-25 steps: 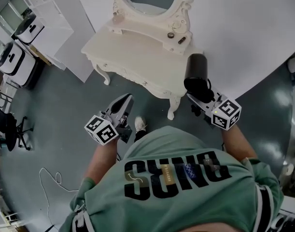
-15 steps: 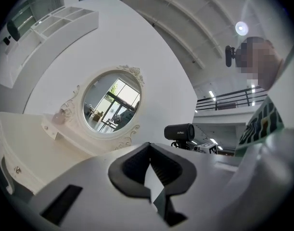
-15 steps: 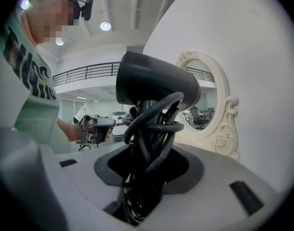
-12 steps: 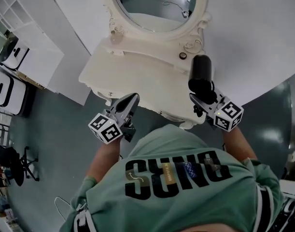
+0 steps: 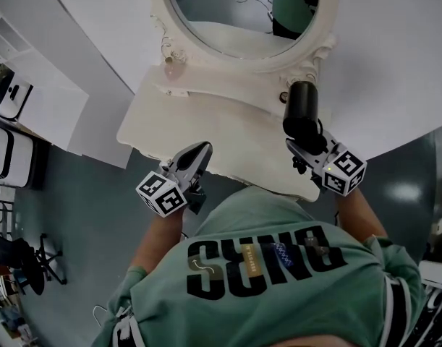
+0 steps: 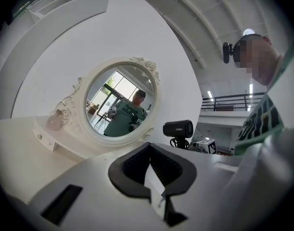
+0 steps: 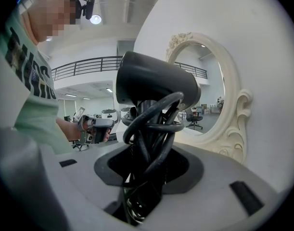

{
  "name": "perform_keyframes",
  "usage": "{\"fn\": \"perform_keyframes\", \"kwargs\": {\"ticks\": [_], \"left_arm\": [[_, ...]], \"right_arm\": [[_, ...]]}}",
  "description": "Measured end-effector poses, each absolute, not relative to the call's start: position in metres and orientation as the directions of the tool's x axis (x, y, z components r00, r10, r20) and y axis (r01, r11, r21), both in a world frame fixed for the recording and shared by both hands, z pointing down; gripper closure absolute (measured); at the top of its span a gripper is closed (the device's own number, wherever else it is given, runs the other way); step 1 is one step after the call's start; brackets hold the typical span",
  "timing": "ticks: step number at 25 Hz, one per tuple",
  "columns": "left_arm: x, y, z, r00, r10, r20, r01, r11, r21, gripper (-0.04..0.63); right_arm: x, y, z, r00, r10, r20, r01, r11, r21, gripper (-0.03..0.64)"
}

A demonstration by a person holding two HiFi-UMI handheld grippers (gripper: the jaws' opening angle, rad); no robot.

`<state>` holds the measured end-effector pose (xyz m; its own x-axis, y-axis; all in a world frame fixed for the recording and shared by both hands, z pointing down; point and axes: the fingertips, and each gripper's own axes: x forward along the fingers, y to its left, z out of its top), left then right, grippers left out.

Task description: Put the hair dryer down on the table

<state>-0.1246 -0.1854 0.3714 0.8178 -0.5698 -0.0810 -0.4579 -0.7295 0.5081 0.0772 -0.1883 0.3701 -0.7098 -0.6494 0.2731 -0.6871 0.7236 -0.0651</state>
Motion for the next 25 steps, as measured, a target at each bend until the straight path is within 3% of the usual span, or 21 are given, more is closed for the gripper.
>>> {"fn": "perform_keyframes", "kwargs": {"ticks": [17,25], "left_arm": [[-0.056,-0.226,0.382,0.661,-0.748,-0.051,-0.631,-0.592,0.501,0.595],[-0.078,-0.216,0.388,0.639,-0.768,-0.046,-0.660,-0.578,0.480,0.595]], "right_arm": [[0.136,-0.243,0.392,-0.824,-0.456,0.337,-0.490,0.872,-0.019,0.468],[0.106,-0.245,0.402,-0.794,-0.421,0.439,-0.454,0.891,0.035,0.469]]}}
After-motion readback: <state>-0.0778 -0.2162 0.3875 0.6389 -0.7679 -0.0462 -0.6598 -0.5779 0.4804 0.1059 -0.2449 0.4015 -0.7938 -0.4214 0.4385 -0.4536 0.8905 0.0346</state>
